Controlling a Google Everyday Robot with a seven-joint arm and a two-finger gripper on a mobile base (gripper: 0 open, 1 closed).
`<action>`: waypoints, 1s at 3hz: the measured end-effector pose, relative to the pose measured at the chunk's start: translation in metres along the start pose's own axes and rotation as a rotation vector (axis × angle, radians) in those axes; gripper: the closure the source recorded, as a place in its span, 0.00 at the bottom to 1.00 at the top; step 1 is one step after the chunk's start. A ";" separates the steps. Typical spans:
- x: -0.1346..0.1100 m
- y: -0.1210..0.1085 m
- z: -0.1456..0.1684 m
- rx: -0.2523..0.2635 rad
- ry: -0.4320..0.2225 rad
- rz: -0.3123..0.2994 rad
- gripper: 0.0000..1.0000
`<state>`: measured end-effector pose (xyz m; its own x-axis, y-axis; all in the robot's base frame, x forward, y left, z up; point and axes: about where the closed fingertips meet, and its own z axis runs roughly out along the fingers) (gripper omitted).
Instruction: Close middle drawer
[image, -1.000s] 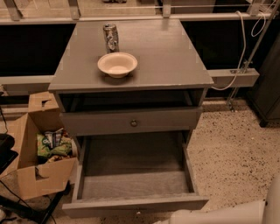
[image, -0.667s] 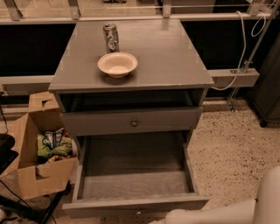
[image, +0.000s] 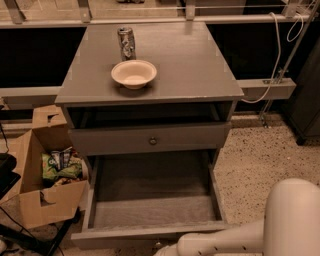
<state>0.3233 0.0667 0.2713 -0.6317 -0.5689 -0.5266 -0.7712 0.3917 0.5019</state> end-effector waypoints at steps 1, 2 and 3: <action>-0.010 -0.014 0.013 0.013 0.018 -0.005 1.00; -0.010 -0.015 0.013 0.013 0.018 -0.005 1.00; -0.019 -0.031 0.014 0.001 -0.012 -0.025 1.00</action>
Offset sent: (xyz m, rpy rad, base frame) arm 0.0566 0.0090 -0.0268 -0.1294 -0.0077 -0.0059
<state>0.3578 0.0754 0.2563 -0.6131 -0.5700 -0.5470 -0.7867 0.3781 0.4879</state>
